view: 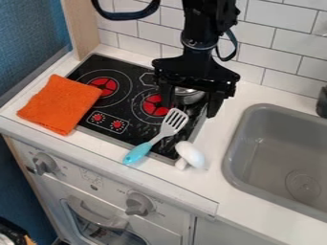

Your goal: Move the orange cloth from the left burner to top left

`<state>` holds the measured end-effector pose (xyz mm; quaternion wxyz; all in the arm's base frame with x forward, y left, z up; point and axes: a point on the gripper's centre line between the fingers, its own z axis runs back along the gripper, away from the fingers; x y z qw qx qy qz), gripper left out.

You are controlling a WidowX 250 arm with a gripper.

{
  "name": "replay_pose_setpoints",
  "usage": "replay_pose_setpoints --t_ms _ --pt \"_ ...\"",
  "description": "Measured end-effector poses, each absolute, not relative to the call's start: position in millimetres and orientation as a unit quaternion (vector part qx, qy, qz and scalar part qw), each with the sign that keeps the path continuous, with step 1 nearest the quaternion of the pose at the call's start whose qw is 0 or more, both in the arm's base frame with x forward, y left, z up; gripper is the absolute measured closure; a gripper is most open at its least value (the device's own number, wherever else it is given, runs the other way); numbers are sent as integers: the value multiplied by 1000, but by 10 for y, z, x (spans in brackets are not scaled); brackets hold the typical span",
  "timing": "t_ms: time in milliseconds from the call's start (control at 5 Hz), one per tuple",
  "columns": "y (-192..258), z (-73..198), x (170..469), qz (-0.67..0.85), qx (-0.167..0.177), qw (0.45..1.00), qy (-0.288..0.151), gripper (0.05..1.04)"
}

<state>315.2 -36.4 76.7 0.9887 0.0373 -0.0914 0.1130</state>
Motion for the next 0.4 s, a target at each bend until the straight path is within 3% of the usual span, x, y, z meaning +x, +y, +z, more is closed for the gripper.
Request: replay_pose_setpoints --t_ms 200,400 --pt "-358 664 3119 111 42 990 -75 83" --pt "-40 574 3045 125 60 988 -68 83"
